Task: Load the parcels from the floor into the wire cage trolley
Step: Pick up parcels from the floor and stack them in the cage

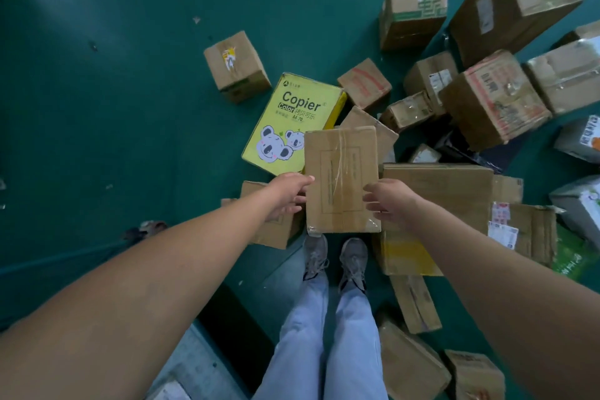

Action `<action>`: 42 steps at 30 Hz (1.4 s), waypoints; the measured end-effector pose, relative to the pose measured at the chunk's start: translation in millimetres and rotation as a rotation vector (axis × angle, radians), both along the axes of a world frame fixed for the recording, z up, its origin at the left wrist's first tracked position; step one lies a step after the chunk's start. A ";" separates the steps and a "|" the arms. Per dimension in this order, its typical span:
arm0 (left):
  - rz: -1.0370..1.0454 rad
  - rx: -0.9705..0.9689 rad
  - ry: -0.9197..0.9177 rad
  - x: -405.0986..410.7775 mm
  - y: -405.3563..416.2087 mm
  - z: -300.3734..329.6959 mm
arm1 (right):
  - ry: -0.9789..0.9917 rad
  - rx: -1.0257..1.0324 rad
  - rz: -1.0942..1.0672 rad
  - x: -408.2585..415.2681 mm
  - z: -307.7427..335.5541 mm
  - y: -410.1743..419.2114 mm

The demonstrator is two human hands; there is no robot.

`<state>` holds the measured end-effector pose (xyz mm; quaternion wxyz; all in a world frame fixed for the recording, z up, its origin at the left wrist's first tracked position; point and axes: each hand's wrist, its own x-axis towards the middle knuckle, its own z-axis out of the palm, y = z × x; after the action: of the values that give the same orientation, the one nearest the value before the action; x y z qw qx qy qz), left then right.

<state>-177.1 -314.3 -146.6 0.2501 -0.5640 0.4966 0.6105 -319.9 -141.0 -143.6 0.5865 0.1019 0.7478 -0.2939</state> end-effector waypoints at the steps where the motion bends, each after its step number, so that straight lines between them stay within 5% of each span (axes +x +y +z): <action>1: 0.013 -0.007 0.003 1.0 -1.9 -2.0 | 0.000 -0.003 0.005 1.2 -3.8 -5.0; 18: 0.129 0.016 -0.024 38.0 -51.0 -54.5 | -0.068 -0.005 0.161 40.3 -50.9 -106.2; 30: 0.098 0.031 -0.032 6.0 -14.7 -110.4 | 0.164 0.118 0.023 9.6 -100.1 -22.4; 42: 0.043 0.036 -0.064 -2.3 8.8 -154.1 | 0.085 0.118 -0.030 5.6 -149.8 7.1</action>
<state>-179.4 -305.4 -300.7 0.2626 -0.5892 0.4650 0.6064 -314.3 -133.9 -293.4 0.5428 0.1350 0.7863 -0.2622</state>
